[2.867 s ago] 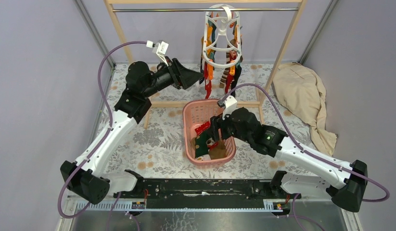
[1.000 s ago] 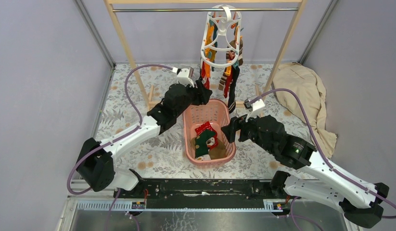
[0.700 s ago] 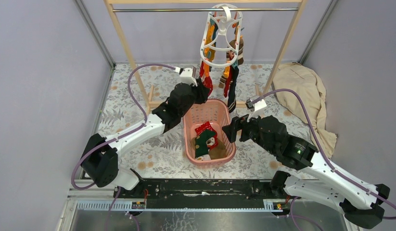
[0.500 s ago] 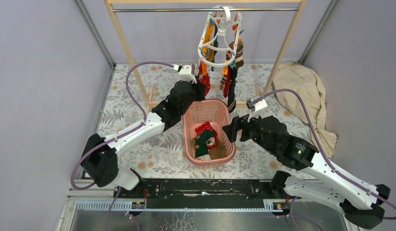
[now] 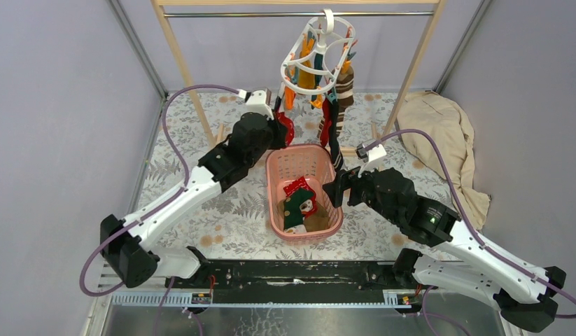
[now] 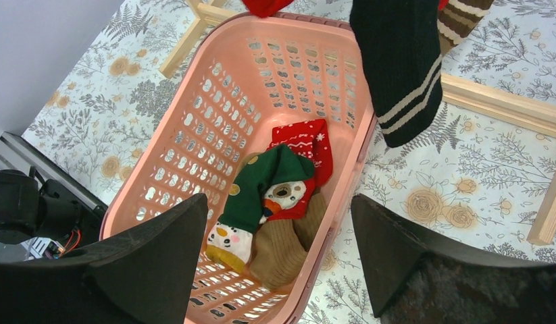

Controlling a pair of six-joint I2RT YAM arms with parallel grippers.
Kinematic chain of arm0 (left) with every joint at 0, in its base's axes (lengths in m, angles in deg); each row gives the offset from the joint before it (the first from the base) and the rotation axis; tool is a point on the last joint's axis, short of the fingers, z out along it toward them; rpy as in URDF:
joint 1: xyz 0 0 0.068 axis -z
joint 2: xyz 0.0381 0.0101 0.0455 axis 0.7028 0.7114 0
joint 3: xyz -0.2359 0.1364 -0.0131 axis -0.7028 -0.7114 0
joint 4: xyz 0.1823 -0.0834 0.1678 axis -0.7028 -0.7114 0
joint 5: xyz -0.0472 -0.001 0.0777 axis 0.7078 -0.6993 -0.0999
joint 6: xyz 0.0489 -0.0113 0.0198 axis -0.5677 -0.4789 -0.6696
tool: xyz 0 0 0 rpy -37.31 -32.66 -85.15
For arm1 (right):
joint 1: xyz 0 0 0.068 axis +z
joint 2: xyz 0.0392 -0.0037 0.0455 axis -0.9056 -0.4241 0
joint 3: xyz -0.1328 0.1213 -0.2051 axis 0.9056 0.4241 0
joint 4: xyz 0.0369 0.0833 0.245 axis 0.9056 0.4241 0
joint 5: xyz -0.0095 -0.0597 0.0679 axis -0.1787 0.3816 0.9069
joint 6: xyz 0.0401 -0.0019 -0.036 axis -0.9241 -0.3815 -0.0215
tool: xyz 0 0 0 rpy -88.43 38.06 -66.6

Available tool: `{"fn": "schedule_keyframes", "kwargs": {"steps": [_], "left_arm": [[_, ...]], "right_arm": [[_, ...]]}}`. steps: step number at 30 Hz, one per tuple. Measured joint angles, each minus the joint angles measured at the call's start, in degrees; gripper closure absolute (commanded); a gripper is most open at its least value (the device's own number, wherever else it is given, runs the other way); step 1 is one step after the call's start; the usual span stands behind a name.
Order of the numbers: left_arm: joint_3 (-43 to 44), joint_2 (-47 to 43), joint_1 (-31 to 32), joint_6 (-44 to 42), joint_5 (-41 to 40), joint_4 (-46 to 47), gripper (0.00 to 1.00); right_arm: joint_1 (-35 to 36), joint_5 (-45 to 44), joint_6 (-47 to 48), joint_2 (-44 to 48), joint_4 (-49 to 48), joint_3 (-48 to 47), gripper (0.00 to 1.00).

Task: Remove the socks clipped to the hanger
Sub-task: Remove the sock from the hanger.

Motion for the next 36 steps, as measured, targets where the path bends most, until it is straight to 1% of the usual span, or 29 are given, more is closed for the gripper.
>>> {"fn": "schedule_keyframes", "kwargs": {"steps": [10, 16, 25, 30, 36], "left_arm": [[-0.1, -7.6, 0.0, 2.4, 1.7, -8.5, 0.96], [-0.1, -10.3, 0.0, 4.5, 5.4, -11.5, 0.94], [-1.0, -11.3, 0.1, 10.3, 14.6, -12.1, 0.93], [-2.0, -12.5, 1.2, 13.4, 18.6, -11.9, 0.91], [-2.9, -13.5, 2.1, 16.7, 22.9, -9.6, 0.90]], "right_arm": [[0.0, 0.5, -0.5, -0.5, -0.1, 0.1, 0.15], [0.0, 1.5, -0.7, -1.4, -0.5, 0.1, 0.15], [0.0, 3.9, -0.4, -3.2, -3.0, 0.1, 0.15], [-0.1, 4.6, 0.4, -4.6, -4.5, 0.0, 0.14], [-0.1, 6.1, 1.6, -5.7, -6.7, 0.0, 0.09]]}}
